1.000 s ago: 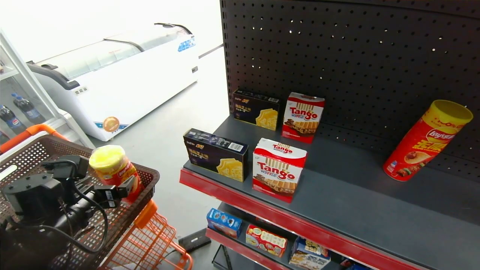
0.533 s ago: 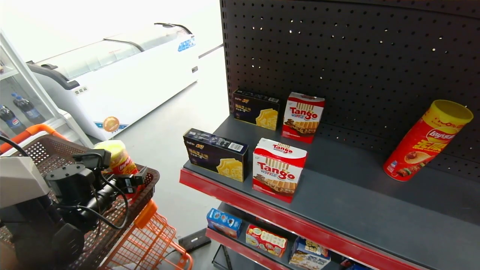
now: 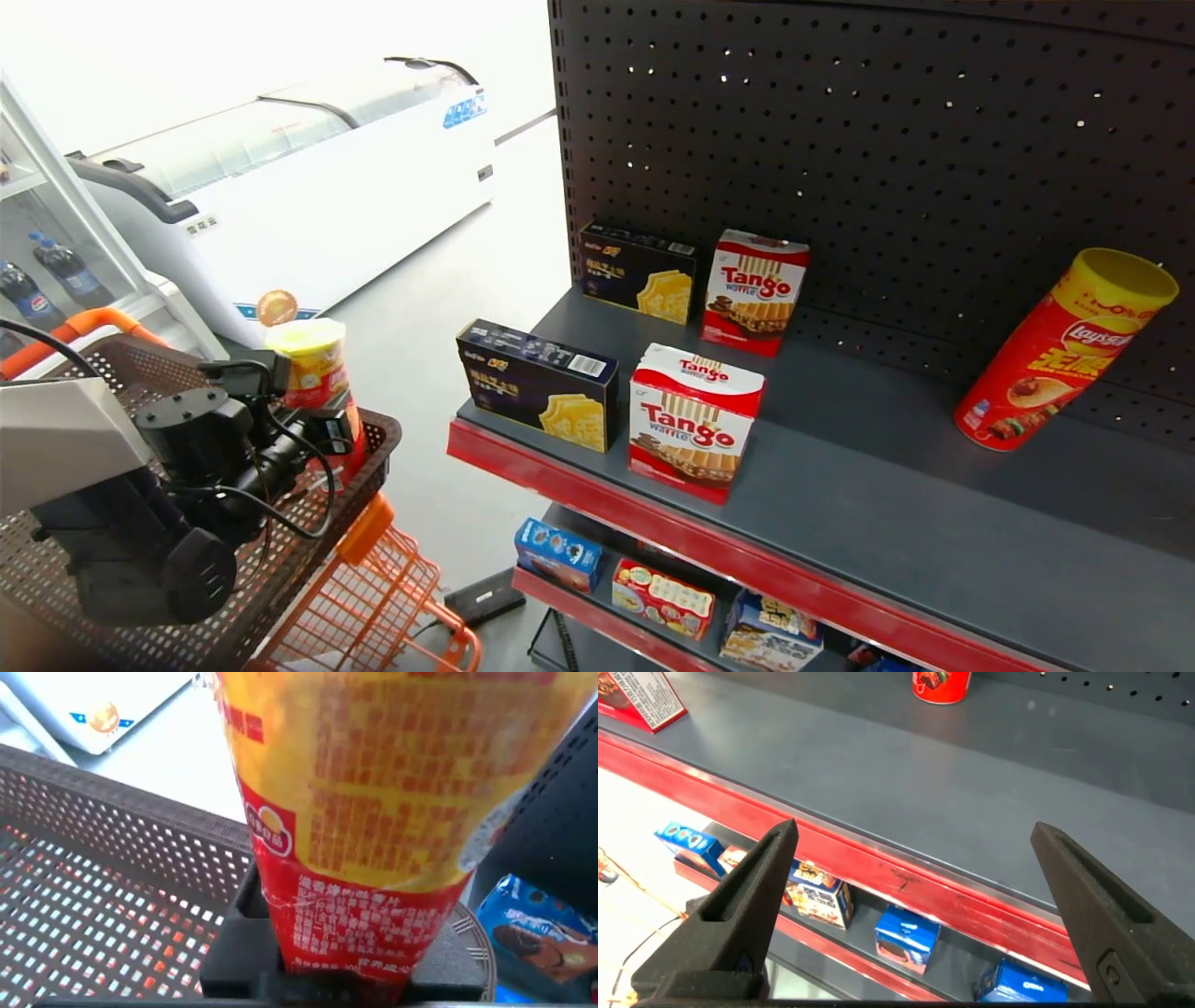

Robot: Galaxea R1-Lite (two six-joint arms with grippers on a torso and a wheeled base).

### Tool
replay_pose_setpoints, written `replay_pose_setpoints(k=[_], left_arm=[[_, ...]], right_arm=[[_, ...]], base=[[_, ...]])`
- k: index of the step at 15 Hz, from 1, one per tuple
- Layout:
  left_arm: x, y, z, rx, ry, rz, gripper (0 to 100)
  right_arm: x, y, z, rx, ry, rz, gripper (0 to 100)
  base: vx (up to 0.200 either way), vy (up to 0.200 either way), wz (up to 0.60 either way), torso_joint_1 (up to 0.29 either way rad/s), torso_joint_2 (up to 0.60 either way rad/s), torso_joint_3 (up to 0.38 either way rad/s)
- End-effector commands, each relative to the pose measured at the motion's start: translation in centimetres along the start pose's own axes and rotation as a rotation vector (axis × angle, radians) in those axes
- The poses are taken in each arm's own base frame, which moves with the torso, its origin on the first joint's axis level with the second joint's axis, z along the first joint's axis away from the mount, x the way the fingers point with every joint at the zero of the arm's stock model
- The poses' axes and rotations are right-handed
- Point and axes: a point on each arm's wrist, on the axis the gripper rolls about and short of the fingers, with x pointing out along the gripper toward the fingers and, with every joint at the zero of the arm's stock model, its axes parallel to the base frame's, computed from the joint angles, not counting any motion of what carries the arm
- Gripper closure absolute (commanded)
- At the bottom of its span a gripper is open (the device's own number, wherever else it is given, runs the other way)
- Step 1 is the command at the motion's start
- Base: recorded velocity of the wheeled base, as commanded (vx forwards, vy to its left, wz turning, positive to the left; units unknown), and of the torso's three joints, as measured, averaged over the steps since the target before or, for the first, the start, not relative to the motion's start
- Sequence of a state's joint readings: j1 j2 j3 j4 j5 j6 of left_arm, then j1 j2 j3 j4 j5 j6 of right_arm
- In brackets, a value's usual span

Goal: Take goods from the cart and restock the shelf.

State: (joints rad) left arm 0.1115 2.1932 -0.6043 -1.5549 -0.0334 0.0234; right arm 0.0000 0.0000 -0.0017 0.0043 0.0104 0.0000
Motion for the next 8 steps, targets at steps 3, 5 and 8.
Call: replay_pose_setpoints(k=[3, 5, 8], left_arm=[[-0.2, 0.1, 4.0, 0.014, -0.129, 0.005, 100], [-2.8, 0.0, 7.1, 0.049, -0.139, -0.007, 100], [-4.8, -1.1, 10.2, 0.049, -0.231, -0.043, 100]], right_arm=[[0.0, 0.0, 0.0, 0.0, 0.001, 0.0, 0], [0.0, 0.0, 0.0, 0.0, -0.001, 0.0, 0], [0.0, 0.0, 0.0, 0.0, 0.001, 0.0, 0]], base=[[0.0, 0.0, 0.0, 0.0, 0.0, 0.0], [0.0, 0.0, 0.0, 0.0, 0.0, 0.0], [0.0, 0.0, 0.0, 0.0, 0.0, 0.0]])
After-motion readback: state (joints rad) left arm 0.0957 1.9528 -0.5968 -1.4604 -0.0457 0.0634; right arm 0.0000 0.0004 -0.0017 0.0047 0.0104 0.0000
